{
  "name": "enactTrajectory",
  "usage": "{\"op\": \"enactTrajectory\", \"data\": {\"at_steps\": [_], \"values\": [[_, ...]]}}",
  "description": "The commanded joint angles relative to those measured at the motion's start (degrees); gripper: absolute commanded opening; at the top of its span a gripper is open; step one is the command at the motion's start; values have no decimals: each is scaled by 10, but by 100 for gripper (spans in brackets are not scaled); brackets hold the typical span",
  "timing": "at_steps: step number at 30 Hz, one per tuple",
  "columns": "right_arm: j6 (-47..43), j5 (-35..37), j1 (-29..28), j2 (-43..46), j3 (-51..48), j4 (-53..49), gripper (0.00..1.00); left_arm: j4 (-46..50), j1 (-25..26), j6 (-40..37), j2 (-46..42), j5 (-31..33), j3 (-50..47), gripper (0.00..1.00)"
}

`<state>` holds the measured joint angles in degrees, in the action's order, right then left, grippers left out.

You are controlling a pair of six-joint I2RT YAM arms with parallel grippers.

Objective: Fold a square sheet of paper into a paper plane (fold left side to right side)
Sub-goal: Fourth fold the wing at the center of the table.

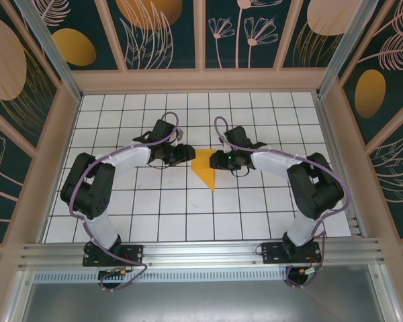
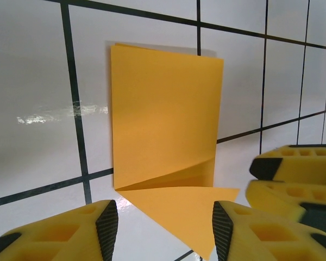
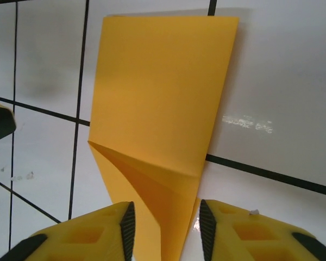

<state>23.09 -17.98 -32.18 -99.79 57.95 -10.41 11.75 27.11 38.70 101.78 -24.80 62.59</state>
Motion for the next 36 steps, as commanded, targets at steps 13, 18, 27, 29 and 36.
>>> {"op": "enactTrajectory", "data": {"at_steps": [13, 18, 27, 29, 36], "values": [[-22, -46, -2, -30, 8, 11, 13, -15, 0, 10, 24, 2, -9, 53], [-27, -28, -2, -27, 8, 3, 2, -17, 0, 10, 28, -5, -11, 54], [-31, -7, 0, -25, 10, -7, 0, -29, 1, 14, 30, -22, -18, 54], [-33, -2, 0, -25, 11, -10, 0, -33, 0, 16, 30, -24, -19, 55], [-34, 5, 1, -26, 7, -15, 0, -46, 1, 21, 38, -40, -25, 56]]}}
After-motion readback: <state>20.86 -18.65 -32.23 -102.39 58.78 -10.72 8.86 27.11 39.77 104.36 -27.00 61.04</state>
